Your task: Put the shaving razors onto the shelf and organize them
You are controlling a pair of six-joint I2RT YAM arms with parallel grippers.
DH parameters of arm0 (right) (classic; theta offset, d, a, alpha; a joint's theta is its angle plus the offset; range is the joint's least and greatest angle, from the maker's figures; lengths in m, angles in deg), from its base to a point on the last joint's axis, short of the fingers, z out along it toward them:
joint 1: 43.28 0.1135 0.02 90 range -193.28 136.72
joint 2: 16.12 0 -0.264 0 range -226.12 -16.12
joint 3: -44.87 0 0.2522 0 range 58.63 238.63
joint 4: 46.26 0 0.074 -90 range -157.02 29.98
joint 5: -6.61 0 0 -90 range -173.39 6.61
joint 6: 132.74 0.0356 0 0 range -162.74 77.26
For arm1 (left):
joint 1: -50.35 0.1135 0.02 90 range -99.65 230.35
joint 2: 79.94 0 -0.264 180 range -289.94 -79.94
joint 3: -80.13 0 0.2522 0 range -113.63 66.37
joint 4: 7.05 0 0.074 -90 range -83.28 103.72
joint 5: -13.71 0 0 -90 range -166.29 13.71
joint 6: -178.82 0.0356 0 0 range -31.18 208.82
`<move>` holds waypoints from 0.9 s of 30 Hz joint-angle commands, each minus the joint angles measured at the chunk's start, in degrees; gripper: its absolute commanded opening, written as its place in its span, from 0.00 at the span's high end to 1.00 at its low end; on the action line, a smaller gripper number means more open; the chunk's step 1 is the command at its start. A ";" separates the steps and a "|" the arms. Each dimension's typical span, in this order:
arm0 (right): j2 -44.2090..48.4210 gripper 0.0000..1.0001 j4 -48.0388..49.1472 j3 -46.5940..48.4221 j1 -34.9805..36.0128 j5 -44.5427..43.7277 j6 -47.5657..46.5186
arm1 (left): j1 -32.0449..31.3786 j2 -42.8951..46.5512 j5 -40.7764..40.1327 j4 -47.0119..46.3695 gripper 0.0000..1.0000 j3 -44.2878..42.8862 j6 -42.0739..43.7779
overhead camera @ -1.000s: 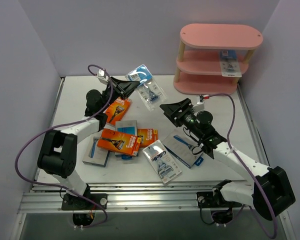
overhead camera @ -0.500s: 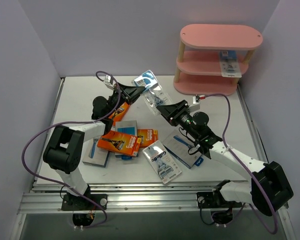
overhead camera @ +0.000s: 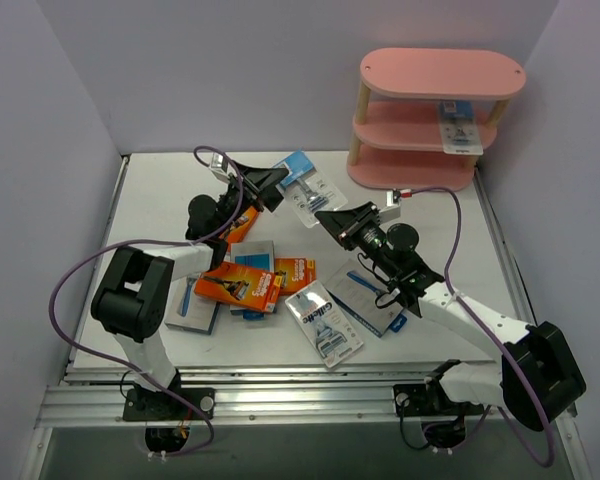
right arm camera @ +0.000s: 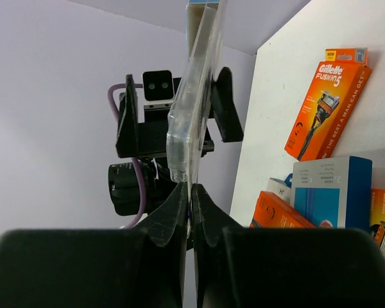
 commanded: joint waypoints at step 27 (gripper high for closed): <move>3.91 1.00 -0.72 -0.48 -22.72 2.52 -5.56 | 12.99 25.04 -0.13 77.19 0.06 -7.82 58.58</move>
